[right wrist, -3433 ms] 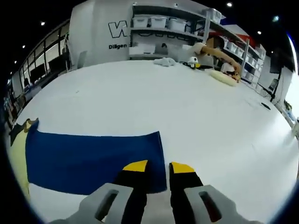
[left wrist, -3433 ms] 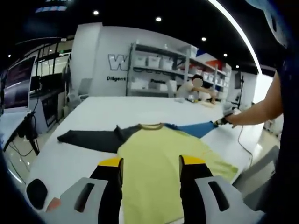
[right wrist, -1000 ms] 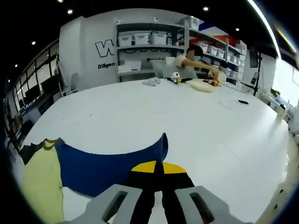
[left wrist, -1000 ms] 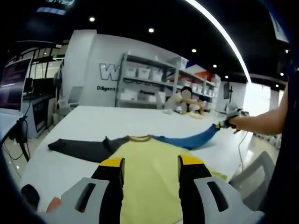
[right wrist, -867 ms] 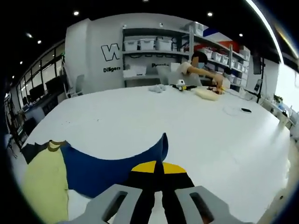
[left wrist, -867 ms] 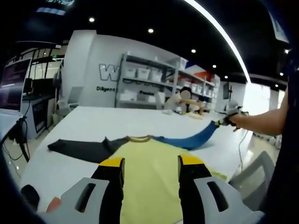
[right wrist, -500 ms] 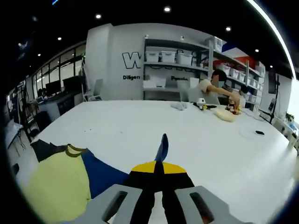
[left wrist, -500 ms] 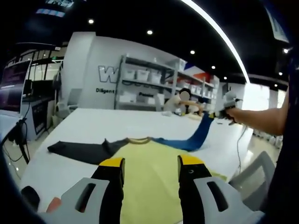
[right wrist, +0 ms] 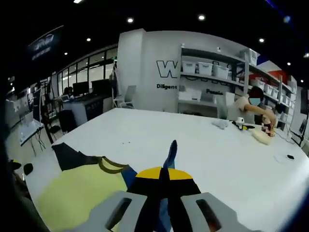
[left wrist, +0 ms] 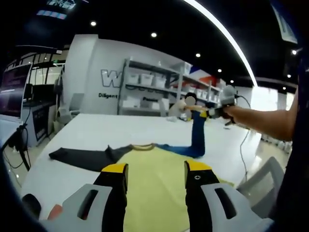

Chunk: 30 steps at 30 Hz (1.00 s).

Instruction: Fold the garment on the visible template until the final outline fits inside the template.

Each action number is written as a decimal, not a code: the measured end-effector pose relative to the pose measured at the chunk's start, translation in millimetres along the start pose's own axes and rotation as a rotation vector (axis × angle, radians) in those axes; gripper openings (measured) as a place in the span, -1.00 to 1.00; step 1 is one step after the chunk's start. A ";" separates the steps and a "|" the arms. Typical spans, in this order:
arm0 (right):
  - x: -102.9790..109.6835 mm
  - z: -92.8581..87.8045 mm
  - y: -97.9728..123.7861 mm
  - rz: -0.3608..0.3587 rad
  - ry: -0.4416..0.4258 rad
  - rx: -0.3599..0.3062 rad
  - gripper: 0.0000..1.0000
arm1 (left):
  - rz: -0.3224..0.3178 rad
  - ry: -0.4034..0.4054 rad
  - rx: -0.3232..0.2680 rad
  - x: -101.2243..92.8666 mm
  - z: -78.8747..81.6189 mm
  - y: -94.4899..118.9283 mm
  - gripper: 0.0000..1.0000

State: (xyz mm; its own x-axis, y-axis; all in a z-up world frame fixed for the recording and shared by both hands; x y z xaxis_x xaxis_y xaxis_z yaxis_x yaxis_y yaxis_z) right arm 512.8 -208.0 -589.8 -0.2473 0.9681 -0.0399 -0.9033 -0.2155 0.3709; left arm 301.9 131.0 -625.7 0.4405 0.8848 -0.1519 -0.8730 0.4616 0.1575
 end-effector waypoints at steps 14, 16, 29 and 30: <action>77.0 12.6 -18.4 0.153 0.072 -0.008 -1.00 | 0.013 -0.099 0.004 -4.3 7.1 7.4 0.38; 84.6 14.1 -20.1 0.167 0.085 -0.009 -1.00 | 0.040 -0.128 0.002 -2.4 8.6 10.9 0.63; 129.0 15.3 -26.0 0.256 0.128 -0.005 -1.00 | 0.091 -0.154 0.018 7.3 5.5 18.8 0.98; 133.0 14.8 -26.7 0.264 0.132 -0.006 -1.00 | 0.090 -0.157 0.020 6.9 5.1 18.5 0.98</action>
Point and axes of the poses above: the point that each gripper's makers call its tool centre point, and the gripper's own axes: y roughly backward along the fingers, x roughly to its left, z roughly out of its top, the point moved 2 cm from there along y, roughly backward along the fingers
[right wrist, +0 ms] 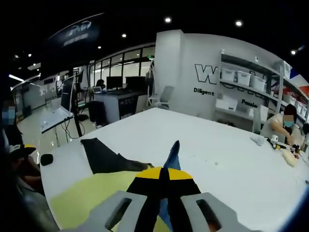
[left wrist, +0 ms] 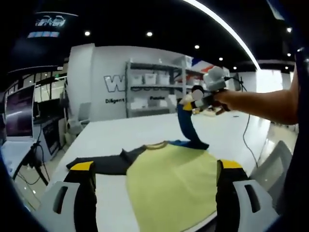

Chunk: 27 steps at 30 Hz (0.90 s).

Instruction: Fold the garment on the visible template until the final outline fits inside the template.

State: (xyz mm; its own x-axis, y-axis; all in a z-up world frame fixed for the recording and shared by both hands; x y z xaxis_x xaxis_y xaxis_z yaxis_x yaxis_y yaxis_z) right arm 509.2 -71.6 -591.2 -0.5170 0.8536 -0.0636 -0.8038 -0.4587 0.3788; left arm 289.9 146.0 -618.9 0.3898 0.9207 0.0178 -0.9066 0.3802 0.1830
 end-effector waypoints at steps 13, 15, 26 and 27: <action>49.4 -15.3 -32.4 0.080 0.015 0.036 -1.00 | 0.007 0.000 0.007 1.9 -1.6 -0.6 0.98; 61.0 -20.4 -41.1 0.099 0.027 0.052 -1.00 | 0.007 0.010 0.009 3.1 -2.1 -0.7 0.97; 118.7 -51.3 -70.3 0.185 0.169 0.137 -1.00 | 0.001 0.010 0.021 2.6 -4.4 -1.4 0.92; 123.0 -54.4 -72.1 0.193 0.188 0.145 -1.00 | 0.001 0.009 0.023 2.6 -4.6 -1.4 0.91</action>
Point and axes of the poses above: the point that each gripper's makers call its tool centre point, and the gripper's own axes: y roughly backward along the fingers, x roughly to its left, z roughly out of its top, the point moved 2 cm from there along y, roughly backward along the fingers
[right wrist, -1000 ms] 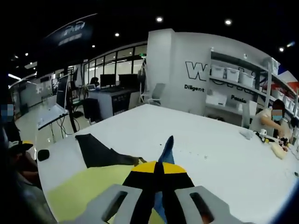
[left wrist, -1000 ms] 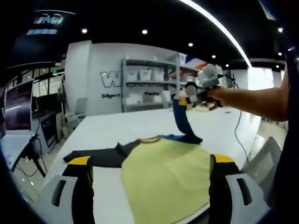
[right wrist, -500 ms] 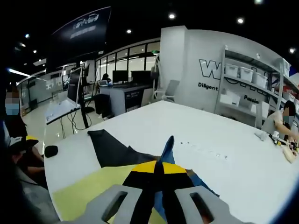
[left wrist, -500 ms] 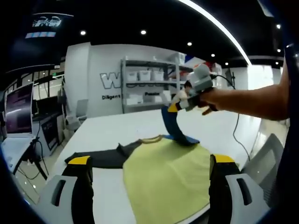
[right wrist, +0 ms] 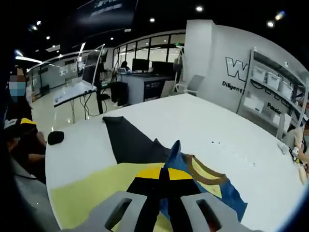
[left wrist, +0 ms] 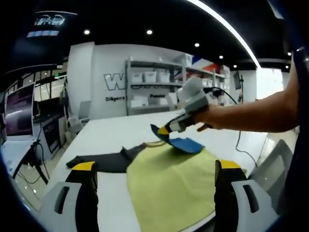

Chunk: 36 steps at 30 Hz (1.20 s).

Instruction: Fold the garment on the visible template until the final outline fits inside the template.

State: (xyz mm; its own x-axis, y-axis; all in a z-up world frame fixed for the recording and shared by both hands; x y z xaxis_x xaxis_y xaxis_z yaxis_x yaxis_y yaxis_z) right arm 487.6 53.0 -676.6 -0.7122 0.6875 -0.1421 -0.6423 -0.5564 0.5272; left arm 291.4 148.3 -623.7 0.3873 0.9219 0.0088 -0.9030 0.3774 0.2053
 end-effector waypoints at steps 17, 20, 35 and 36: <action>56.5 -40.8 -51.7 0.090 0.108 0.114 -1.00 | 0.000 0.012 0.014 1.2 -3.6 -1.1 0.87; 61.7 -46.8 -57.1 0.106 0.096 0.125 -1.00 | -0.001 0.011 0.017 1.1 -4.3 -1.4 0.87; 79.1 -70.2 -69.4 0.179 -0.084 0.161 -0.95 | 0.000 0.023 0.026 2.0 -5.2 -1.7 0.81; 78.4 -73.6 -69.5 0.179 -0.076 0.170 -1.00 | -0.001 0.023 0.026 1.8 -5.2 -1.7 0.81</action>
Point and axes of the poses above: the point that each gripper's makers call its tool centre point, and the gripper's own axes: y roughly backward along the fingers, x roughly to its left, z roughly out of its top, the point moved 2 cm from there along y, roughly backward along the fingers
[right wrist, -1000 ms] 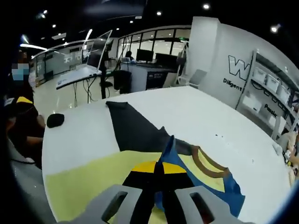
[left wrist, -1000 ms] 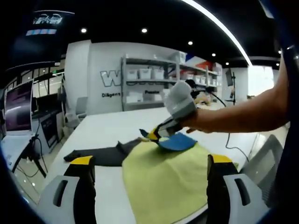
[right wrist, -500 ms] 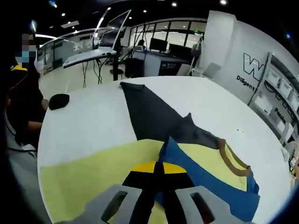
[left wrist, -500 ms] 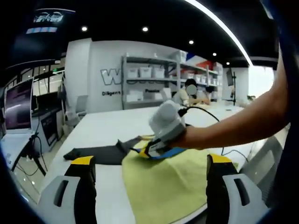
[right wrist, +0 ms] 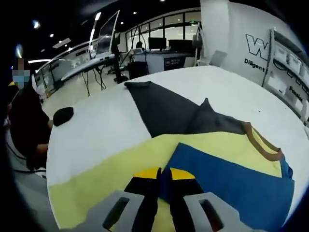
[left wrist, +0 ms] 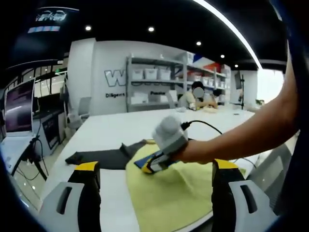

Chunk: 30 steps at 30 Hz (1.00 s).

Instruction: Fold the garment on the visible template until the final outline fits inside the template.

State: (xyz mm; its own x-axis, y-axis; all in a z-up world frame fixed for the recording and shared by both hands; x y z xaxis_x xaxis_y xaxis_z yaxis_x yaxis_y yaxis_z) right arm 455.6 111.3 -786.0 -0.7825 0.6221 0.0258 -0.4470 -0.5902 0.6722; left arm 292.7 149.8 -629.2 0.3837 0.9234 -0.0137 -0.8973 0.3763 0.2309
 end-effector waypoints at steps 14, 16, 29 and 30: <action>1.9 9.5 7.2 0.006 -0.024 -0.050 -1.00 | -0.006 0.012 0.008 -0.3 -0.3 -0.2 0.81; 0.0 14.3 12.1 0.002 -0.025 -0.062 -1.00 | -0.007 0.014 0.009 -0.6 -0.3 -0.2 0.81; -117.9 -16.2 104.4 -0.273 -0.164 -0.160 -1.00 | -0.018 0.017 0.015 -2.1 -1.0 0.1 0.80; -127.0 -23.3 113.4 -0.294 -0.177 -0.160 -1.00 | -0.019 0.017 0.016 -2.2 -1.2 0.0 0.80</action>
State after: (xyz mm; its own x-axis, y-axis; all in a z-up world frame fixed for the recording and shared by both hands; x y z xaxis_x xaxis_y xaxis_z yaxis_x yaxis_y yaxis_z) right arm 494.2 -46.6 -730.3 -0.5298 0.8480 -0.0139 -0.7145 -0.4375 0.5461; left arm 291.5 147.8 -630.3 0.3964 0.9174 -0.0349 -0.8864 0.3924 0.2457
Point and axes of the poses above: the point that each gripper's makers call its tool centre point, and the gripper's own axes: y roughly backward along the fingers, x roughly to its left, z roughly out of its top, the point moved 2 cm from there along y, roughly backward along the fingers
